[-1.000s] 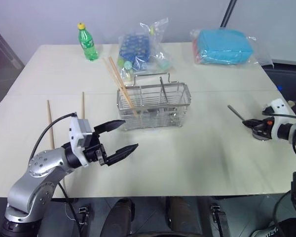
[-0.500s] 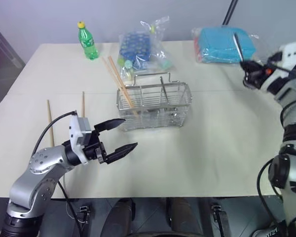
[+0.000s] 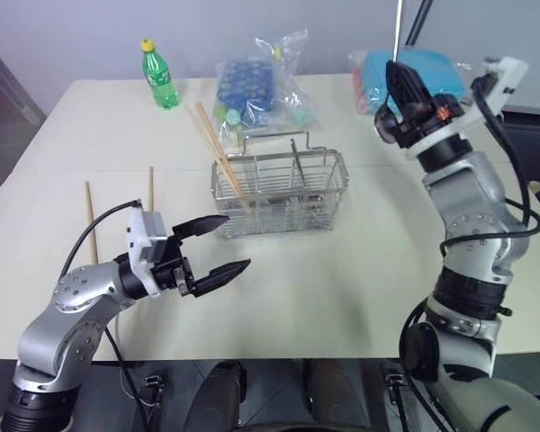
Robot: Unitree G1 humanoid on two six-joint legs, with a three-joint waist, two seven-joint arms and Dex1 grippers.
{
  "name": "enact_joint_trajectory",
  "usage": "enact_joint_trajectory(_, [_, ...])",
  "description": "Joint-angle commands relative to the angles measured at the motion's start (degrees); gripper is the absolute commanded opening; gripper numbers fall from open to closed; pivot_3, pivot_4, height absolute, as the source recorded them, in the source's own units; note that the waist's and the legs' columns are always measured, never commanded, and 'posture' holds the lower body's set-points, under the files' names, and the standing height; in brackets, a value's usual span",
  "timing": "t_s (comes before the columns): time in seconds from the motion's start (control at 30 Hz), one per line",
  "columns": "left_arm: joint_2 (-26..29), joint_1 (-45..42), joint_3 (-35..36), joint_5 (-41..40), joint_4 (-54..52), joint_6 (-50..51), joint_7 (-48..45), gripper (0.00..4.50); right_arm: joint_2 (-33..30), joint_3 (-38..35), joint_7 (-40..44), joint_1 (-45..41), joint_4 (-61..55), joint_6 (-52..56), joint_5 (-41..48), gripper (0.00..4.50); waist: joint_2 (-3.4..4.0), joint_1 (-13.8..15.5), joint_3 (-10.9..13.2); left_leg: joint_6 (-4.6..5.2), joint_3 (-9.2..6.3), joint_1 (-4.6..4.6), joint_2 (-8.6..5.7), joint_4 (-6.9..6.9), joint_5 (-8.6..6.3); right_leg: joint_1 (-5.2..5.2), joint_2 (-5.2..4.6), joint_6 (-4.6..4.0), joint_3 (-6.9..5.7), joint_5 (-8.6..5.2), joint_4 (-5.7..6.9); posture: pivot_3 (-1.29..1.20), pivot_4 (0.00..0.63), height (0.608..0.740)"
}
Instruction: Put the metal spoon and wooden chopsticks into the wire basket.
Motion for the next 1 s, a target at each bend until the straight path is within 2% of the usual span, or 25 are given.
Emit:
enact_joint_trajectory(0.03, [0.49,-0.47,-0.23,-0.24,-0.88,0.23,-0.25,4.50,2.18,2.84,-1.29,0.76,-3.74,-0.79,1.26,0.06,0.00,-0.04,0.00,0.00,0.00,0.01,0.00,0.00,0.00,0.00,0.00,0.00,0.00,0.00,0.02,0.00,0.150,0.740])
enact_joint_trajectory(0.4, [-0.37,-0.36,-0.56,-0.45,-2.74,1.17,2.13,4.50,5.22,9.91,2.03,5.71,-0.54,-4.83,-1.28,0.06,0.01,-0.12,0.00,0.00,0.01,0.01,0.00,-0.02,0.00,-0.07,0.01,-0.01,0.00,-0.01,0.12,0.00,0.150,0.740])
enact_joint_trajectory(1.0, [-0.44,1.46,0.07,-1.63,-6.08,2.38,6.57,4.50,8.71,14.22,4.51,4.94,5.56,-8.69,-4.20,0.06,0.01,-0.15,0.00,0.00,0.00,0.02,0.00,-0.03,0.00,-0.11,0.01,-0.02,0.00,-0.02,0.17,0.00,0.150,0.740])
